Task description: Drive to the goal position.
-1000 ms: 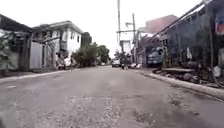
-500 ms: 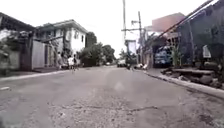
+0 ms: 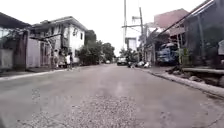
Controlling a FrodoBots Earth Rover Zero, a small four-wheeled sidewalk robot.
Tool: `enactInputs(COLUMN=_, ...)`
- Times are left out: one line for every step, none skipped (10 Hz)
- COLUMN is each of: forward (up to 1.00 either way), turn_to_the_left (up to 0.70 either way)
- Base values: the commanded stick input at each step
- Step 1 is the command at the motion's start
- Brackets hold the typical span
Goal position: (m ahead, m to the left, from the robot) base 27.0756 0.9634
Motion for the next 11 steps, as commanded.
enactInputs(forward=1.0, turn_to_the_left=0.0)
enactInputs(forward=1.0, turn_to_the_left=0.0)
enactInputs(forward=1.0, turn_to_the_left=0.11)
enactInputs(forward=1.0, turn_to_the_left=0.27)
enactInputs(forward=1.0, turn_to_the_left=0.27)
enactInputs(forward=1.0, turn_to_the_left=0.14)
enactInputs(forward=1.0, turn_to_the_left=0.0)
enactInputs(forward=1.0, turn_to_the_left=0.0)
enactInputs(forward=1.0, turn_to_the_left=0.0)
enactInputs(forward=1.0, turn_to_the_left=0.0)
enactInputs(forward=1.0, turn_to_the_left=0.0)
